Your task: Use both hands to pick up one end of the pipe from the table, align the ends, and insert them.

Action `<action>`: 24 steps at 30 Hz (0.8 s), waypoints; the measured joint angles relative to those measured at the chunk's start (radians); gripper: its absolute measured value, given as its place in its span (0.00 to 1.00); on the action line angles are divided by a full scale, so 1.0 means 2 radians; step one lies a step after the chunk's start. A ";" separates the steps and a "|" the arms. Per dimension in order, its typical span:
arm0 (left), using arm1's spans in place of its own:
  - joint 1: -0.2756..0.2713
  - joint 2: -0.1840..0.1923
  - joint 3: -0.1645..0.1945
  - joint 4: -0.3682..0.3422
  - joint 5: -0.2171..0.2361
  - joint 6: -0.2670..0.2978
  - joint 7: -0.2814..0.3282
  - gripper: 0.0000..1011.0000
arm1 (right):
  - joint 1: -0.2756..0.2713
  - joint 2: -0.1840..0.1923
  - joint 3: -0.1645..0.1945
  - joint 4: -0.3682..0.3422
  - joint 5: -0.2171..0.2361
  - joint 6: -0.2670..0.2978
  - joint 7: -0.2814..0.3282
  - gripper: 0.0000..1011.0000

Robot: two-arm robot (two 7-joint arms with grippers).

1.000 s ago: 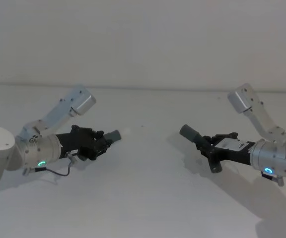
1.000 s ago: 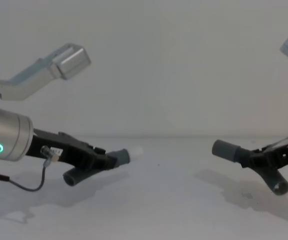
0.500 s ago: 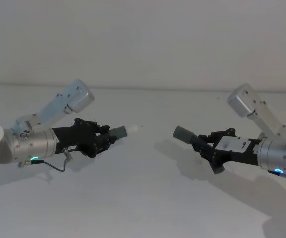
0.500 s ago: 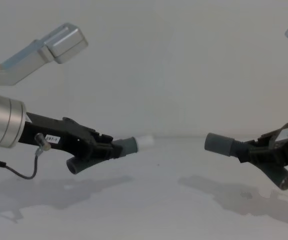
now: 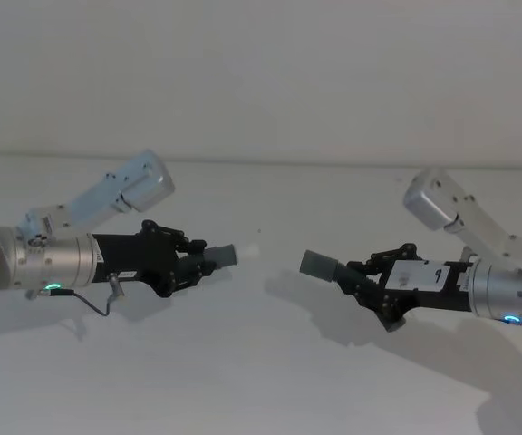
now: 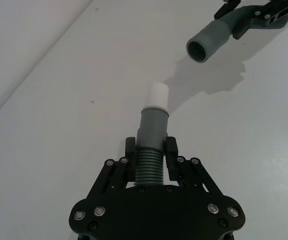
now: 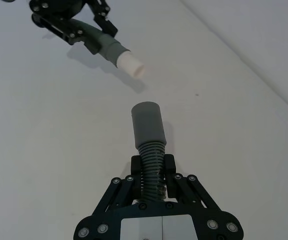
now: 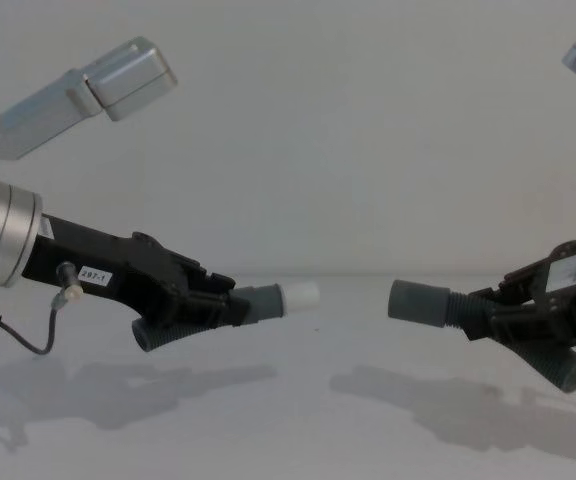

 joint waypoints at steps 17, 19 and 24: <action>-0.019 0.007 0.022 0.003 0.000 -0.017 -0.038 0.33 | 0.019 -0.002 -0.023 0.009 -0.002 -0.007 0.025 0.26; -0.021 0.007 0.024 0.004 0.000 -0.020 -0.042 0.33 | 0.022 -0.003 -0.026 0.012 -0.002 -0.007 0.027 0.26; -0.026 0.007 0.030 0.005 0.000 -0.026 -0.049 0.33 | 0.027 -0.004 -0.031 0.017 -0.002 -0.007 0.032 0.26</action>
